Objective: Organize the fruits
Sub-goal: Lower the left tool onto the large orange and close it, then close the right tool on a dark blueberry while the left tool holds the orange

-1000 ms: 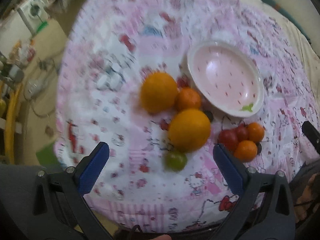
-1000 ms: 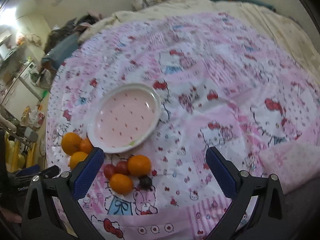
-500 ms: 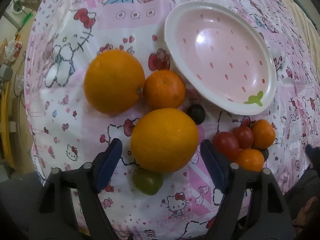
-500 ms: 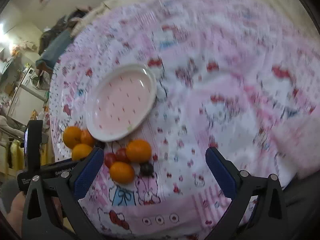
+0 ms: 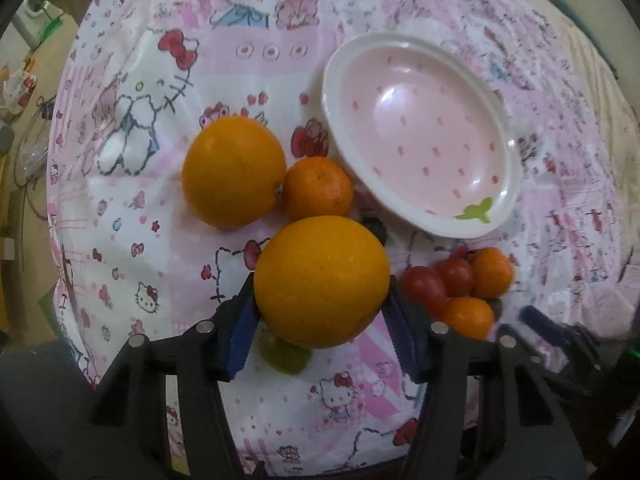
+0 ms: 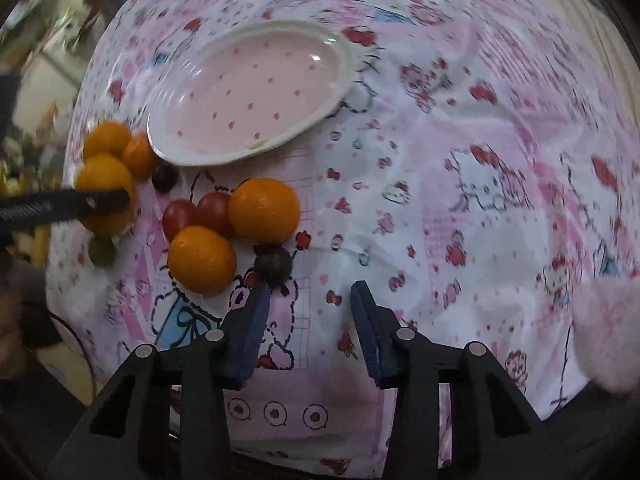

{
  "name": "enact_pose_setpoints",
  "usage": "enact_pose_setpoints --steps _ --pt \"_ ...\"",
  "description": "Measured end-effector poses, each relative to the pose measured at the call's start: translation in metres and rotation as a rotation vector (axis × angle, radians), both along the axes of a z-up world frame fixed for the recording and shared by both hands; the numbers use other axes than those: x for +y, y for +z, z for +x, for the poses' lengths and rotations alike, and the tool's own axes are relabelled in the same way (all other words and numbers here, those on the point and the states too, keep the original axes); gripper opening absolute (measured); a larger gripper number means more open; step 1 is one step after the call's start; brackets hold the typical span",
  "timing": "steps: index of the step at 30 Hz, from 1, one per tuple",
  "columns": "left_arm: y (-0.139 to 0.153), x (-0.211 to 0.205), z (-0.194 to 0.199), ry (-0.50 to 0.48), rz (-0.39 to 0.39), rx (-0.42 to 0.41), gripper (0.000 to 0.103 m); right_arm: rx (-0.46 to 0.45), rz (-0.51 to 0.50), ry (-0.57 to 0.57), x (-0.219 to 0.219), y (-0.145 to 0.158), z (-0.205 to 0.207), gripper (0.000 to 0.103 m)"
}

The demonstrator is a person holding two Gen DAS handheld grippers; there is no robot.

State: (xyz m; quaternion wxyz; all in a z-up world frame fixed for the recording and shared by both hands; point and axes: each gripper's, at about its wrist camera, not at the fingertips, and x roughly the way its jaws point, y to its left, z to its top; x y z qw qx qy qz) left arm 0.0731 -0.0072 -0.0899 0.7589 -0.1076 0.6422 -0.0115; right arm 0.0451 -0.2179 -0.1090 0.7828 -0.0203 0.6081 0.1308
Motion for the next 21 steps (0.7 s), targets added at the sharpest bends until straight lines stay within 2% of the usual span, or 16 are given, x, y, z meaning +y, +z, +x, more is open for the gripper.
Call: enact_pose_setpoints --steps 7,9,13,21 --pt "0.015 0.011 -0.012 -0.011 -0.017 -0.029 0.055 -0.007 -0.091 0.103 0.030 -0.014 0.012 0.044" --pt "0.015 0.006 -0.013 -0.011 -0.014 -0.035 0.054 -0.020 -0.115 0.126 0.037 -0.016 0.014 0.041" --pt "0.013 -0.001 -0.006 -0.008 -0.008 -0.043 0.054 -0.014 -0.084 0.128 0.040 -0.019 0.017 0.023" --pt "0.012 0.004 -0.010 0.010 -0.001 -0.051 0.054 -0.004 -0.012 0.074 0.022 -0.008 0.013 0.023"
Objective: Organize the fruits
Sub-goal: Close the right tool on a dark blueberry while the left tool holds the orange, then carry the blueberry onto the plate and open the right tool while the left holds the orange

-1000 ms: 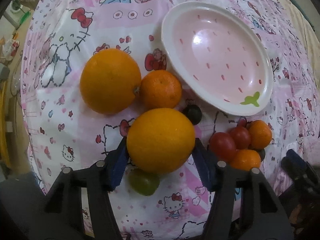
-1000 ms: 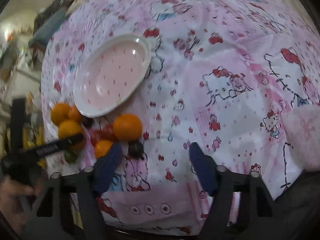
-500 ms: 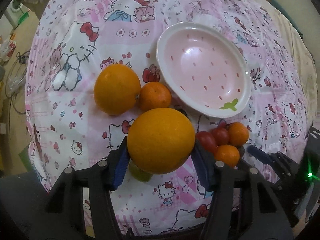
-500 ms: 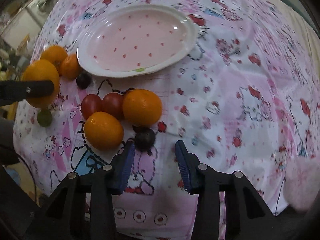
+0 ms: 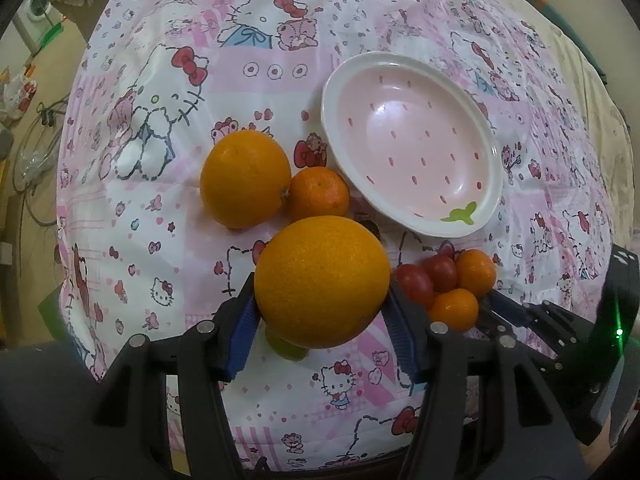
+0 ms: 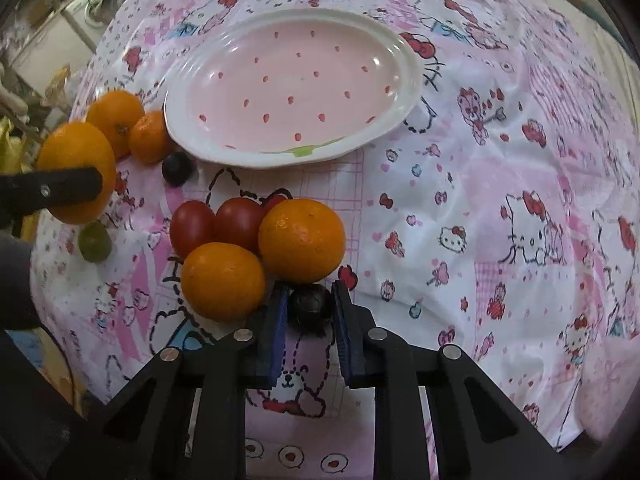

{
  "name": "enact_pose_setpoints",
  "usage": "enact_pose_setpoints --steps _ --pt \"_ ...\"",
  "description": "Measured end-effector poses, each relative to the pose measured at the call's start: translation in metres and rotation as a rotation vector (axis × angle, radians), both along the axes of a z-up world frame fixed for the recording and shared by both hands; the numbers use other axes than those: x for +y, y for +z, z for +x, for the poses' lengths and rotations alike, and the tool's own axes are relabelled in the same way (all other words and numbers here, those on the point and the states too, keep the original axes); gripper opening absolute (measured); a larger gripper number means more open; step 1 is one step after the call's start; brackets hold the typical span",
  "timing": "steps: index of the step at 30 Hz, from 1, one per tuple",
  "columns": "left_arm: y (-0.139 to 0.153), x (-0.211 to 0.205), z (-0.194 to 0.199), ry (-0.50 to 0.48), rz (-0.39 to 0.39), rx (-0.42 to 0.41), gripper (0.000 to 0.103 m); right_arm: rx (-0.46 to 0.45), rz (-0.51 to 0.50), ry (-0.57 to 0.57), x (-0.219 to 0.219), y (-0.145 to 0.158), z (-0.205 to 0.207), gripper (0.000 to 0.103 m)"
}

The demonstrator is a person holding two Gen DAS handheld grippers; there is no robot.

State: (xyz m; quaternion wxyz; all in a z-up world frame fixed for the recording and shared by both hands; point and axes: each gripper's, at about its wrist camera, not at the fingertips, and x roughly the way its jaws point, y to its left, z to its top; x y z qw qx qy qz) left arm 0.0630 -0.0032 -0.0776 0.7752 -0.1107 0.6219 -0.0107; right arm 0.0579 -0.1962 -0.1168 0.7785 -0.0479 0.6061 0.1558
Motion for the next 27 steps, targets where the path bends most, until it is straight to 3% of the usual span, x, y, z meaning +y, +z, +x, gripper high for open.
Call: enact_pose_setpoints --steps 7,12,16,20,27 --pt "0.009 0.004 -0.006 0.022 -0.012 -0.056 0.054 -0.056 0.037 -0.062 -0.016 0.020 -0.013 0.023" --pt "0.023 0.002 -0.015 -0.007 -0.002 -0.138 0.054 -0.157 0.068 -0.141 -0.029 0.043 -0.018 0.023" --pt "0.037 0.005 -0.019 0.004 -0.023 -0.192 0.054 -0.253 0.117 -0.162 -0.034 0.066 -0.020 0.023" --pt "0.056 0.003 -0.026 -0.017 0.010 -0.240 0.054 -0.335 0.177 -0.160 -0.039 0.091 -0.020 0.023" --pt "0.081 0.004 -0.028 -0.054 0.024 -0.289 0.054 -0.353 0.260 -0.150 -0.045 0.110 -0.003 0.023"
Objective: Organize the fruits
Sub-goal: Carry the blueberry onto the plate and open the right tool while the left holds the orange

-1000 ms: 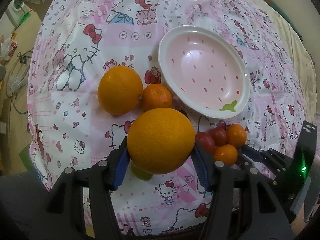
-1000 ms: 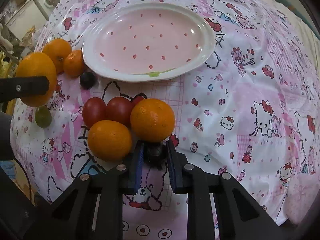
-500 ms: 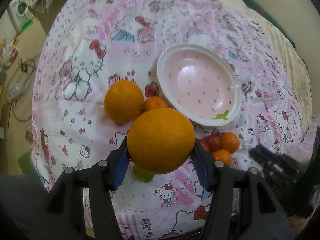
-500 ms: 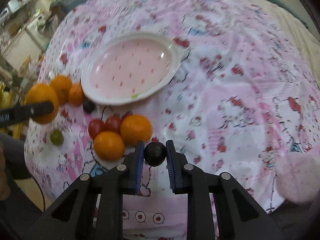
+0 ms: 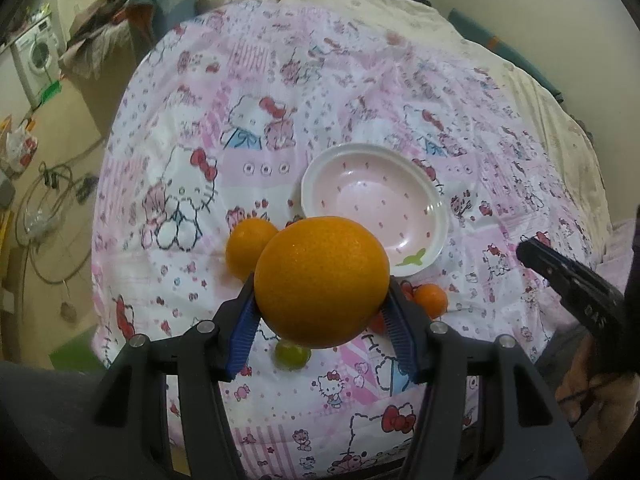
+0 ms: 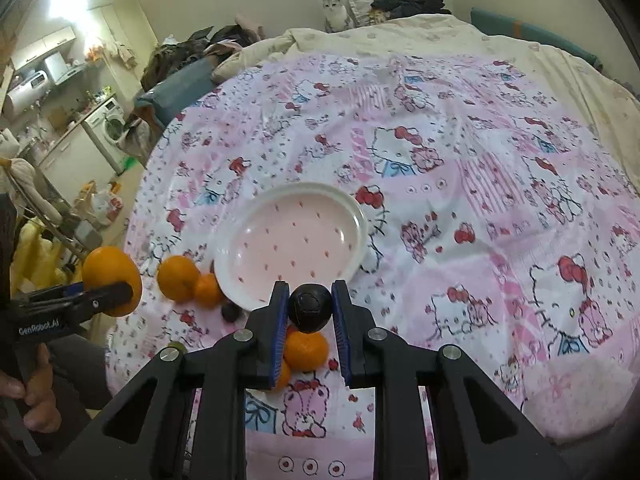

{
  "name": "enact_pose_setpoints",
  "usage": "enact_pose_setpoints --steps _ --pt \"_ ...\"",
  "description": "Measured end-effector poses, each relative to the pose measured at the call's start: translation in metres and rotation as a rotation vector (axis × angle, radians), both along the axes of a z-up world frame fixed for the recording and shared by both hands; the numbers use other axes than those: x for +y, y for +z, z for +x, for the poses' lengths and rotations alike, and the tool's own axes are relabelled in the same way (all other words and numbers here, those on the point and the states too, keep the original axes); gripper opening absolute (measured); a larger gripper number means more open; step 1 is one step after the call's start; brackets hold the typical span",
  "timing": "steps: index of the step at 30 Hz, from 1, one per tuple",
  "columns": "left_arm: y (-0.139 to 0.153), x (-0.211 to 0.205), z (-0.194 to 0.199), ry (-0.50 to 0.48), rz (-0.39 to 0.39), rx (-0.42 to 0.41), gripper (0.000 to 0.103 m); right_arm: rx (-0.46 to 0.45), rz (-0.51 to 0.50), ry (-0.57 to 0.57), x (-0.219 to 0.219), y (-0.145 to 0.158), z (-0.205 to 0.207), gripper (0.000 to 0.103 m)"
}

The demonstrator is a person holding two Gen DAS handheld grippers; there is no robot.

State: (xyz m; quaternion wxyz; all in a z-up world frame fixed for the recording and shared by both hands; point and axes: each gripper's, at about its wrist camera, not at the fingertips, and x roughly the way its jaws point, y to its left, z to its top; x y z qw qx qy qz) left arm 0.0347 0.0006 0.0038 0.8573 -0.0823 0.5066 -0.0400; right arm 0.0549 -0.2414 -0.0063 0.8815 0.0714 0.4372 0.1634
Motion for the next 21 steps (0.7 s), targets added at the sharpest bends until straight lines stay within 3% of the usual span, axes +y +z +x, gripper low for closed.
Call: enact_pose_setpoints --steps 11,21 --pt "0.000 0.001 0.046 -0.009 -0.002 0.044 0.054 -0.003 0.006 0.039 0.005 0.002 0.045 0.023" --pt "-0.036 -0.015 0.106 -0.037 0.005 0.129 0.054 0.086 0.033 0.062 0.010 -0.028 0.108 0.023"
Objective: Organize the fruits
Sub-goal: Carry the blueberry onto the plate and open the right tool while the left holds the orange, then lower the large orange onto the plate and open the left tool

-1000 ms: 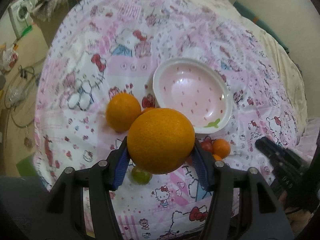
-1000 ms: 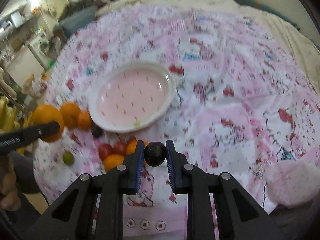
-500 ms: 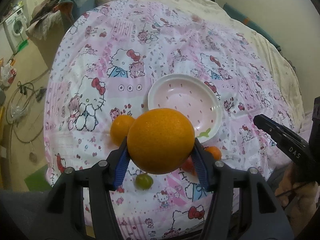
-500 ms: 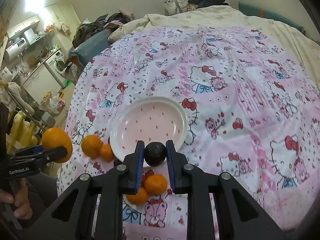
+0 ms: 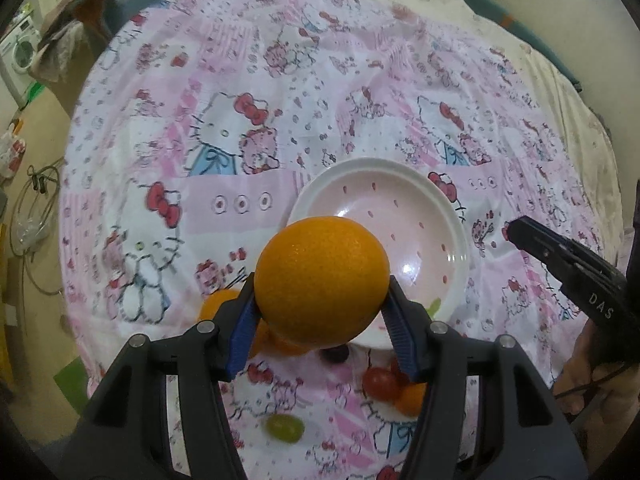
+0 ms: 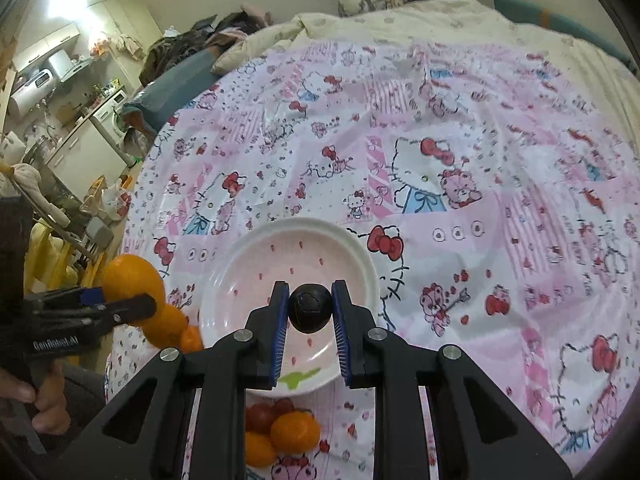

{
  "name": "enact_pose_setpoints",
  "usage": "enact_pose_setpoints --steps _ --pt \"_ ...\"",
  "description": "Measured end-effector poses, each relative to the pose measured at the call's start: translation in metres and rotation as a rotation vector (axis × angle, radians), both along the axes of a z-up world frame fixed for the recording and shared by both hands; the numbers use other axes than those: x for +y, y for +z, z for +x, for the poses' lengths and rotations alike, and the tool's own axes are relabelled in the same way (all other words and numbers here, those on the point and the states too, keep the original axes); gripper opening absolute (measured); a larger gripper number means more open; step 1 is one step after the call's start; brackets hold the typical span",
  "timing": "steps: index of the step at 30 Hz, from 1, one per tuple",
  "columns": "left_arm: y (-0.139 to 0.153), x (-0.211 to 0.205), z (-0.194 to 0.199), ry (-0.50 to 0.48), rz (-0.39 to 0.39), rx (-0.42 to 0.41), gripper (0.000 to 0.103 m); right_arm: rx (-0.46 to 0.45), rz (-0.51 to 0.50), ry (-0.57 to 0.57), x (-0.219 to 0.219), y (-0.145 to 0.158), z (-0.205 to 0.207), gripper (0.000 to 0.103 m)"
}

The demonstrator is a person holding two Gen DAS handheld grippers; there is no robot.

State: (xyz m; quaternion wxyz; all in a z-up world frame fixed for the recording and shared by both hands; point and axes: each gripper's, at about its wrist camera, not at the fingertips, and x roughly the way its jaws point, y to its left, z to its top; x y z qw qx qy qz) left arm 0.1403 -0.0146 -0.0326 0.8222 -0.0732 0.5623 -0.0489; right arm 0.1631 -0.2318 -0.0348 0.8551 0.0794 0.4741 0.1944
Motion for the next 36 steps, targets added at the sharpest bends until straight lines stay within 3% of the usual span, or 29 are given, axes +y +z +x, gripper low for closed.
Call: enact_pose_setpoints --steps 9,15,20,24,29,36 --pt "-0.032 -0.018 0.034 -0.024 -0.013 0.062 0.054 0.117 -0.063 0.046 0.024 -0.051 0.046 0.023" --pt "-0.035 -0.011 0.049 0.009 -0.026 0.079 0.054 0.194 -0.034 0.062 0.035 -0.083 0.073 0.023" --pt "-0.037 -0.006 0.055 0.028 -0.026 0.094 0.054 0.200 -0.052 0.092 0.050 -0.096 0.086 0.023" --pt "-0.036 -0.003 0.058 0.041 -0.030 0.095 0.054 0.158 -0.082 0.093 0.056 -0.091 0.087 0.026" --pt "-0.037 -0.002 0.061 0.050 -0.035 0.097 0.054 0.171 -0.003 0.063 0.046 -0.088 0.092 0.043" --pt "-0.039 -0.006 0.061 0.038 -0.030 0.087 0.054 0.130 0.061 -0.010 0.024 -0.060 0.090 0.045"
